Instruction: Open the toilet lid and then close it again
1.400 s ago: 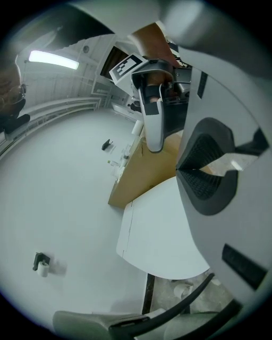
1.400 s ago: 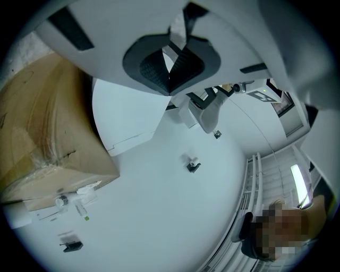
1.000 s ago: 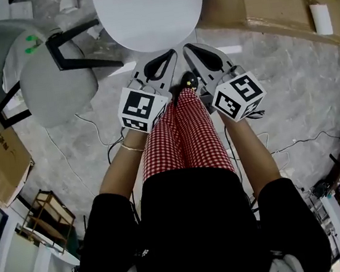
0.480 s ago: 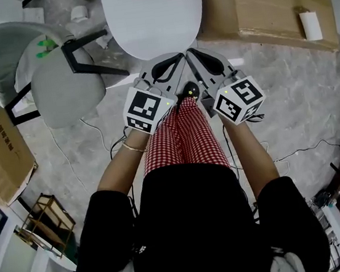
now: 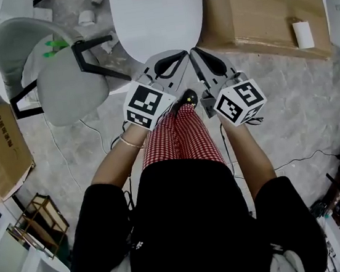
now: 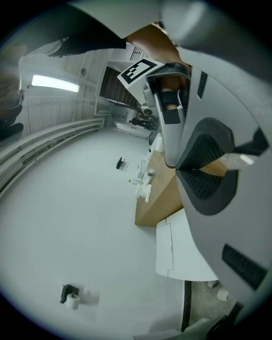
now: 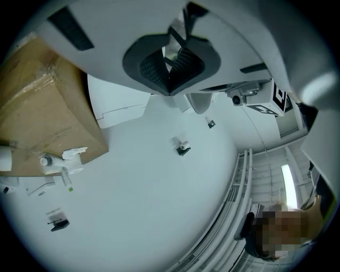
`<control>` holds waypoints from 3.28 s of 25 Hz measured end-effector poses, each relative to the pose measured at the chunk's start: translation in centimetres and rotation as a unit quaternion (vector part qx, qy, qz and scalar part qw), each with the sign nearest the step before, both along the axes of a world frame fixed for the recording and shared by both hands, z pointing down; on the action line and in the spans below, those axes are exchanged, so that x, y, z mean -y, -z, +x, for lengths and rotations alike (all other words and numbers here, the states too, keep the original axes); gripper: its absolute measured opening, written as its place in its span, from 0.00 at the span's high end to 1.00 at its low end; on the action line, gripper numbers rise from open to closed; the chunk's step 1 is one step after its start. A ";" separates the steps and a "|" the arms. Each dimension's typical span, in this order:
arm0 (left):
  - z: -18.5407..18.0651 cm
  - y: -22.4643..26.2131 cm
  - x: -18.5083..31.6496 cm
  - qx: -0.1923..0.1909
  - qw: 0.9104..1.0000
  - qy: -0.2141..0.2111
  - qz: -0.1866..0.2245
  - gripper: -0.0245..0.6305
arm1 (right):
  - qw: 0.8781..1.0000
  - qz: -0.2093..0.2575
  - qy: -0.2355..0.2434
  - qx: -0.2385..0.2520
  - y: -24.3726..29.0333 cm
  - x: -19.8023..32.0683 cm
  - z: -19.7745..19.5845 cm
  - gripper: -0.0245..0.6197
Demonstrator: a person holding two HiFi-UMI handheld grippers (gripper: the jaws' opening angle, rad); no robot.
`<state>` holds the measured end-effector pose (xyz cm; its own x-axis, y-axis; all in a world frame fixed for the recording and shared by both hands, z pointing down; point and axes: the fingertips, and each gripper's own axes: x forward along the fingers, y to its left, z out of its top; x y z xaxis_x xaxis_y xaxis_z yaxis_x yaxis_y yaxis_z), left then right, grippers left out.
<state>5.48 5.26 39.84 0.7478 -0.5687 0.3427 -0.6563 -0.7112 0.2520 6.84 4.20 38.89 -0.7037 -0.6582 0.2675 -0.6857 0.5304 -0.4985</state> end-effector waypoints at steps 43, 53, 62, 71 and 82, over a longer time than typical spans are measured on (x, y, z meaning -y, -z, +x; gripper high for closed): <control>-4.6 18.2 4.2 -0.019 0.998 -0.022 0.052 0.96 | 0.989 0.140 0.033 0.025 17.8 3.8 -4.8 0.93; -5.8 20.7 4.2 -0.014 0.997 -0.018 0.068 0.96 | 0.985 0.165 0.037 0.034 20.6 4.1 -5.2 0.93; -6.0 23.4 4.6 -0.001 0.994 -0.012 0.105 0.96 | 0.980 0.189 0.044 0.031 23.7 4.7 -5.1 0.93; -5.9 26.1 5.4 -0.008 0.990 0.003 0.144 0.96 | 0.977 0.204 0.057 0.025 26.3 4.8 -4.1 0.93; -6.5 26.5 4.7 -0.053 0.986 0.042 0.155 0.96 | 0.973 0.217 0.071 0.019 27.5 3.8 -3.5 0.93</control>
<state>-0.98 0.53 13.29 0.7151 -0.6959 0.0655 -0.6986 -0.7084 0.1011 3.36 0.41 11.41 -0.8000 -0.5985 -0.0419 -0.5754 0.7851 -0.2290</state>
